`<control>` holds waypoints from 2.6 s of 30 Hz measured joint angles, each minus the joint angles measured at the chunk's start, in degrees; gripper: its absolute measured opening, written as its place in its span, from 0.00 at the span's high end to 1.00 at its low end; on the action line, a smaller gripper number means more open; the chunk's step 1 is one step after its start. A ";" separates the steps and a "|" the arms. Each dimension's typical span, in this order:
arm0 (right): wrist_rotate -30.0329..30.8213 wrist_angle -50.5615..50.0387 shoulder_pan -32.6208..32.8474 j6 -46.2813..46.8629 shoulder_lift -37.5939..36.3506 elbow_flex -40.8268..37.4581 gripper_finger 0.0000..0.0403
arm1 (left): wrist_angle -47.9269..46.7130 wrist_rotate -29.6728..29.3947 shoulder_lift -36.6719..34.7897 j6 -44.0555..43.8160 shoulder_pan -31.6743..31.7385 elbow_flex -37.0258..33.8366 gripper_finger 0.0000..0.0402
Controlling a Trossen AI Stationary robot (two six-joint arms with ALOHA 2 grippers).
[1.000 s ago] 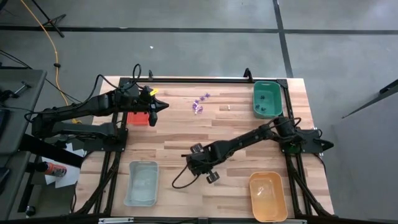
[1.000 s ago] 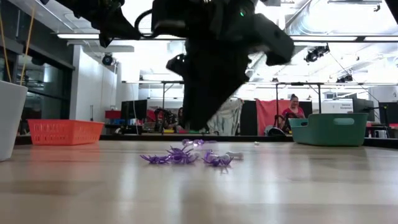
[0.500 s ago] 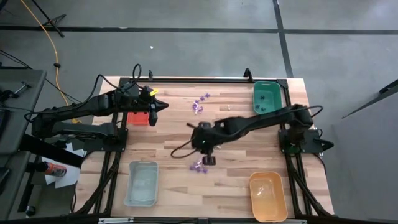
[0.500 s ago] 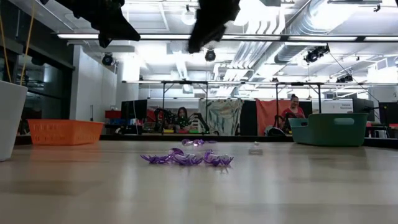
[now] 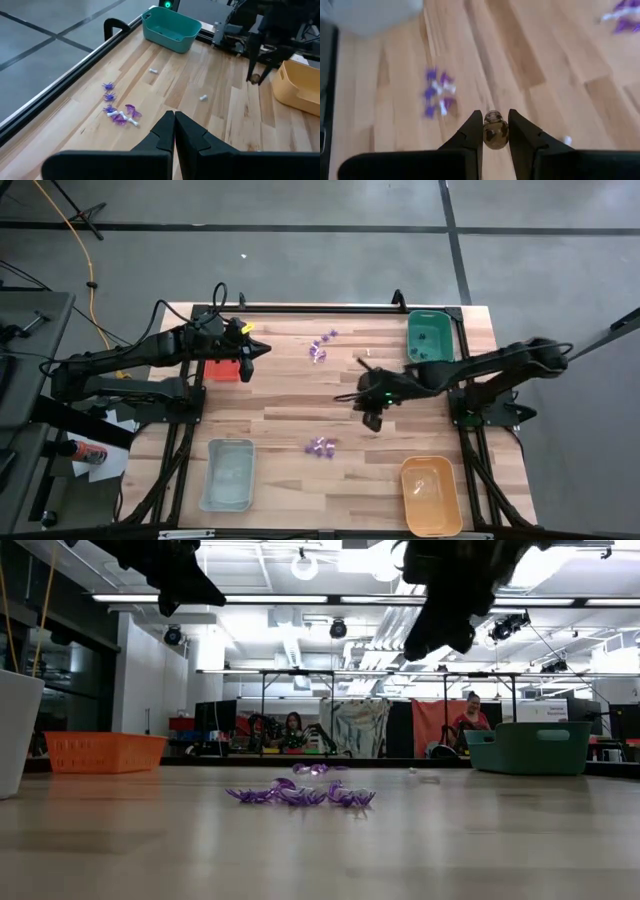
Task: Sort Halloween decoration
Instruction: Put the black skull toy into the green bin, then put the white bone toy into the orange bin
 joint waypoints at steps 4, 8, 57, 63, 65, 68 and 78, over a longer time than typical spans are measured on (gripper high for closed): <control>3.19 14.12 -0.87 -2.05 -5.41 -8.53 0.87 | 1.30 -0.02 0.07 -1.64 0.00 0.00 1.00; 3.29 30.34 -3.92 -4.72 -7.25 -13.53 0.87 | 6.02 -0.02 1.34 -2.51 0.00 0.00 1.00; 13.83 20.22 -21.13 -2.50 -8.80 -1.23 0.87 | 29.55 12.07 14.21 -3.56 -6.32 0.00 1.00; 30.55 -20.72 -27.35 16.05 -9.01 4.57 0.83 | 27.65 12.09 14.21 -4.15 -6.47 0.00 1.00; 33.69 -31.30 -29.04 24.61 -9.33 3.81 0.80 | 27.14 12.10 14.21 -4.91 -6.47 0.00 1.00; 33.20 -41.60 -31.74 36.45 -9.49 0.49 0.77 | 26.60 12.09 14.21 -4.96 -6.47 0.00 1.00; 23.45 -27.71 -43.54 34.35 -9.61 -9.35 0.76 | 26.97 12.11 14.21 -5.01 -6.03 0.00 1.00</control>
